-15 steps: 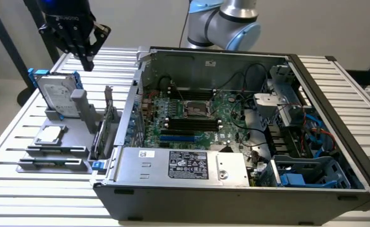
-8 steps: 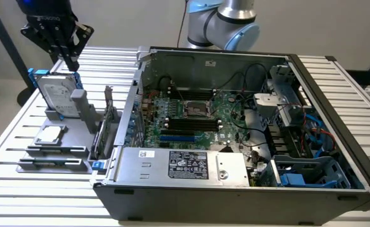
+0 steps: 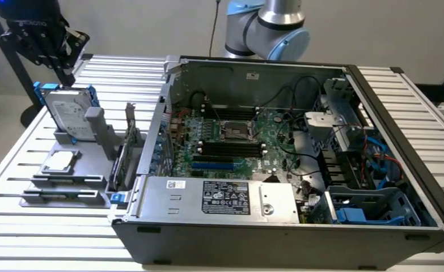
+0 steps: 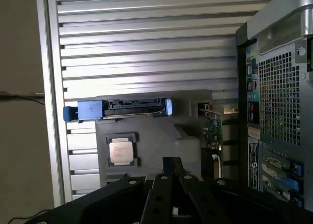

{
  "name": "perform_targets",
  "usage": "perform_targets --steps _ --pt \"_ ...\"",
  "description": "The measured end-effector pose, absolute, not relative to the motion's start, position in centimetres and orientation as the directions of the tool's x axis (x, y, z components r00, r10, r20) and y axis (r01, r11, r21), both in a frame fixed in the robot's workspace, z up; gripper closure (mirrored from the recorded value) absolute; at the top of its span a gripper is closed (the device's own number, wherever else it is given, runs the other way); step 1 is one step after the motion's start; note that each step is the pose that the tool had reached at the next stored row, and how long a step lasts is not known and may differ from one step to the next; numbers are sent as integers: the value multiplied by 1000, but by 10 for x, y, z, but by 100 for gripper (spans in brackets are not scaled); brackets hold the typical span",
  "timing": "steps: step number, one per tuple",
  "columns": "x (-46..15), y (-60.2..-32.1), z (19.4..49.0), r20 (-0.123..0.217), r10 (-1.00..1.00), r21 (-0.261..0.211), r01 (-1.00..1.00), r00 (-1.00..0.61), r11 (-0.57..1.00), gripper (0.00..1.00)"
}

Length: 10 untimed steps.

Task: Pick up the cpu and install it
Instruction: 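Reach for the cpu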

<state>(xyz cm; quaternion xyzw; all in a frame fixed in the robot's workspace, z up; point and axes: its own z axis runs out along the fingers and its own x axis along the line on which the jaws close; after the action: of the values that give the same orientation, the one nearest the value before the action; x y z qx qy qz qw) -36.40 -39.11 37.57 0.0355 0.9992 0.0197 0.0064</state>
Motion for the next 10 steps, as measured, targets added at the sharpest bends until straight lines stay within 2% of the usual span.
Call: perform_targets --steps 5,10 --pt "-386 -391 371 0 71 39 71 -997 997 89" --pt "-402 -391 369 30 71 35 72 -997 997 89"
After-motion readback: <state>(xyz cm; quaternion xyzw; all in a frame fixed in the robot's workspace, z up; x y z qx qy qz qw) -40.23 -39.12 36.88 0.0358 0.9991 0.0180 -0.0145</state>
